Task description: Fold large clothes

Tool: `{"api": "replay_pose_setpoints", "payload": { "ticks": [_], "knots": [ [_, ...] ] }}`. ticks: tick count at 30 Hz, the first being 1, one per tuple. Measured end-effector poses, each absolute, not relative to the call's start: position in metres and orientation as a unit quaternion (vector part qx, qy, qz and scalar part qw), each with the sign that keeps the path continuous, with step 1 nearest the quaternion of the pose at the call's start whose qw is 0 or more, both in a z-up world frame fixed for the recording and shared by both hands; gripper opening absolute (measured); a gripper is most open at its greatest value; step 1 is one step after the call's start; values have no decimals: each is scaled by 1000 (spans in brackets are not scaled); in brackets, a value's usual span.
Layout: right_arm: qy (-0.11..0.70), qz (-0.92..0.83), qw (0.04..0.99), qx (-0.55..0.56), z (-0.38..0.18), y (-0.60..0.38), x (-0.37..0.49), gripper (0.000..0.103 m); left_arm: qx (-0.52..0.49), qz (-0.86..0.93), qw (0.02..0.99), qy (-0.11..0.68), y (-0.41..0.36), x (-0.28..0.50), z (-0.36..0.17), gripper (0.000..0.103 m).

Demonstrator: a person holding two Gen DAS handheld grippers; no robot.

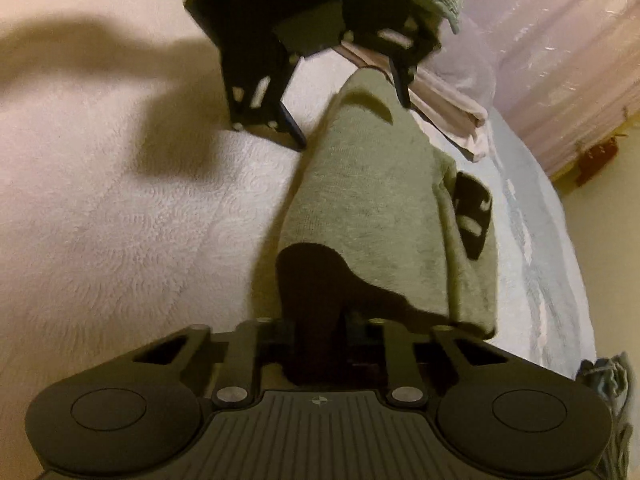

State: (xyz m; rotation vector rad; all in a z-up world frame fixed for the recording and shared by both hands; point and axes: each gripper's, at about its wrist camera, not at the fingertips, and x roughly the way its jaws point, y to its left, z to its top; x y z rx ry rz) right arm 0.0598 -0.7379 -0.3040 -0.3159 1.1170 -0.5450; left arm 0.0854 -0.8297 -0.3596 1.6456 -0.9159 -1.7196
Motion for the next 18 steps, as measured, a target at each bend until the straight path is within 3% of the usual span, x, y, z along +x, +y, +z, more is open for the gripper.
{"api": "replay_pose_setpoints", "payload": {
  "ticks": [2,4,6,9,18],
  "knots": [
    [519,-241,809,-134,-283,-744,49,14,621,-645,281,-346,-841,83,-359,88],
    [515,-234,813,-137,-265,-751,39,13,624,-643,276,-347,-851,79,-357,74],
    [519,-221,815,-131,-249,-758,28,13,632,-643,268,-339,-857,75,-354,48],
    [525,-199,817,-129,-228,-767,8,13,638,-654,264,-310,-861,64,-342,31],
    [534,-133,819,-161,-186,-748,-63,13,647,-682,288,-180,-788,-10,-282,27]
  ]
}}
